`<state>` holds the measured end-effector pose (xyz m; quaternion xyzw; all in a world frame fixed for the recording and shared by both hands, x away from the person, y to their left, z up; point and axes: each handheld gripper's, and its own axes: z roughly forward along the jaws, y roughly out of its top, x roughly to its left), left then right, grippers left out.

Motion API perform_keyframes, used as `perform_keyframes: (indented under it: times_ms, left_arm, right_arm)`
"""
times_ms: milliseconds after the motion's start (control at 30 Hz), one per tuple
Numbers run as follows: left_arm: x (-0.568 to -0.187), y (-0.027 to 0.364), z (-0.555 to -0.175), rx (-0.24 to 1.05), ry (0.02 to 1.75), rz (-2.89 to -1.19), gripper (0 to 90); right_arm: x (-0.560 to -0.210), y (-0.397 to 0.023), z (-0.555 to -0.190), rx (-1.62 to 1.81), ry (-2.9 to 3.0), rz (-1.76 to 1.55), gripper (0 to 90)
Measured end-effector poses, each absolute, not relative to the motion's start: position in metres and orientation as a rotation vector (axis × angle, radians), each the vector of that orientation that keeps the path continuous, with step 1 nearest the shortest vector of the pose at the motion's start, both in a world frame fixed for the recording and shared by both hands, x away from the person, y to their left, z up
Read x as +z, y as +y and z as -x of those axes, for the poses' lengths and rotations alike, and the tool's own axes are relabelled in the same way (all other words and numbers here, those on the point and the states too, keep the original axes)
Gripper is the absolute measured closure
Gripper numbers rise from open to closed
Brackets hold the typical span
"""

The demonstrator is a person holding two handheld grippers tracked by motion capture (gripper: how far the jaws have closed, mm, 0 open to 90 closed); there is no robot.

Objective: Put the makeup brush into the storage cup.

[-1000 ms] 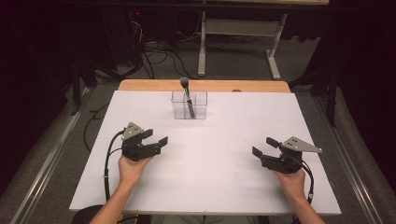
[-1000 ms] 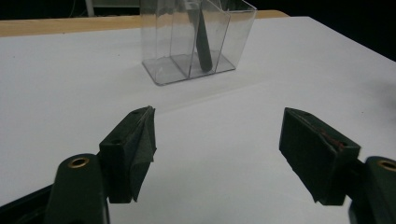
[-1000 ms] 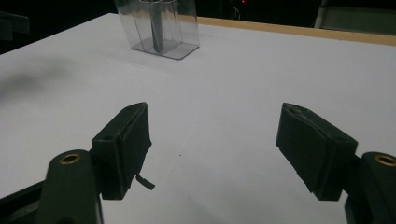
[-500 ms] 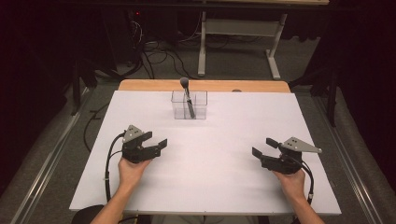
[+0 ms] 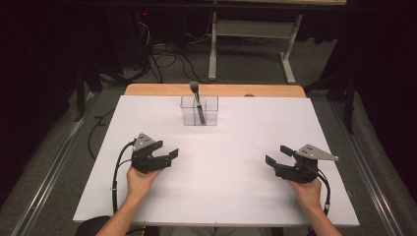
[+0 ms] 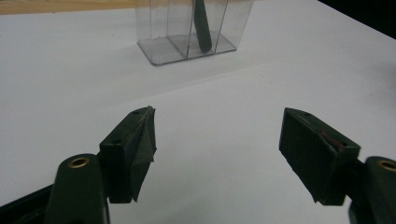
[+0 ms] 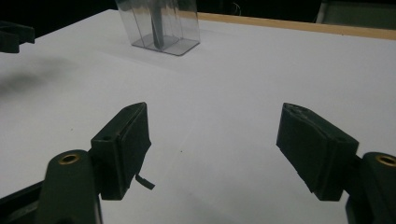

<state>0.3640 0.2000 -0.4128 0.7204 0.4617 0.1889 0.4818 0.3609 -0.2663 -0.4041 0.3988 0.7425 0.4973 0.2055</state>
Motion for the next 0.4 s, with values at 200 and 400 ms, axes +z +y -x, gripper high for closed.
perform_keyframes:
  times_ms: [200, 400]
  left_arm:
    - [-0.4130, 0.2010, -0.3649, 0.458, 1.131, -1.750, 27.6]
    - [-0.4132, 0.2009, -0.3647, 0.456, 1.129, -1.754, 27.6]
  right_arm:
    - [-0.4043, -0.2663, -0.3611, 1.385, 2.072, -1.119, 27.3]
    - [-0.4039, -0.2664, -0.3612, 1.388, 2.069, -1.106, 27.3]
